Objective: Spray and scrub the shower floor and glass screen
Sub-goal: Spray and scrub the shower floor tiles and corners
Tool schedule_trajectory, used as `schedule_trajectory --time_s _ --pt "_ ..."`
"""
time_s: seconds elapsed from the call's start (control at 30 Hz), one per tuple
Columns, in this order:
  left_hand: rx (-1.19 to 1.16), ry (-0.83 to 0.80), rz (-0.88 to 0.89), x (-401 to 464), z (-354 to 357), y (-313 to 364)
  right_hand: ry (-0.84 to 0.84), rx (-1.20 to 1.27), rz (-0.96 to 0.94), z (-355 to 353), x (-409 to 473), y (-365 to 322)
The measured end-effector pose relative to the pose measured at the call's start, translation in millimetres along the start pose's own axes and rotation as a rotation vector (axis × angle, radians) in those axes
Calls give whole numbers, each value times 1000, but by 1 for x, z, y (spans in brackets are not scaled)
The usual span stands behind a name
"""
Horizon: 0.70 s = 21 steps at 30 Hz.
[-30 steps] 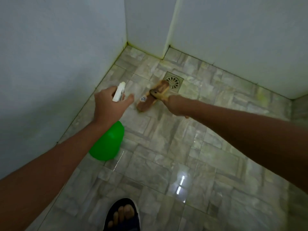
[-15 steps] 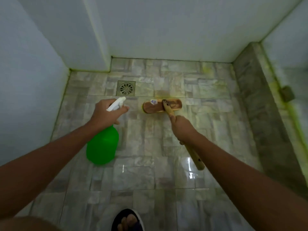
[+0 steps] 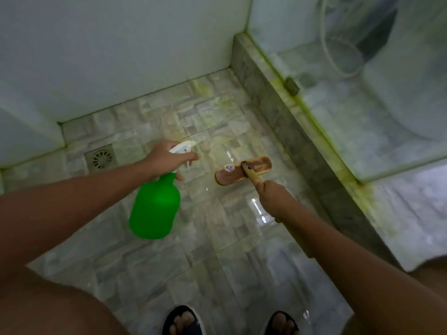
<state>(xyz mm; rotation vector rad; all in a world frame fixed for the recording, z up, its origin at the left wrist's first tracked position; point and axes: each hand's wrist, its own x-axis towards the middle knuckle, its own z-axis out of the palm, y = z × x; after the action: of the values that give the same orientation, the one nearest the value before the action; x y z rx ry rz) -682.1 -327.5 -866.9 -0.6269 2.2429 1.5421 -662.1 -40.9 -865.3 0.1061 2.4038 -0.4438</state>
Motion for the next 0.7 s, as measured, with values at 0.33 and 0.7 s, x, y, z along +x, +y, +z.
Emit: schedule_trajectory --time_s 0.33,0.7 --pt "152 -58 73 2 153 -18 -50 -90 113 -15 -28 90" --pt "210 -66 301 0 228 -8 -71 46 261 5 -52 151"
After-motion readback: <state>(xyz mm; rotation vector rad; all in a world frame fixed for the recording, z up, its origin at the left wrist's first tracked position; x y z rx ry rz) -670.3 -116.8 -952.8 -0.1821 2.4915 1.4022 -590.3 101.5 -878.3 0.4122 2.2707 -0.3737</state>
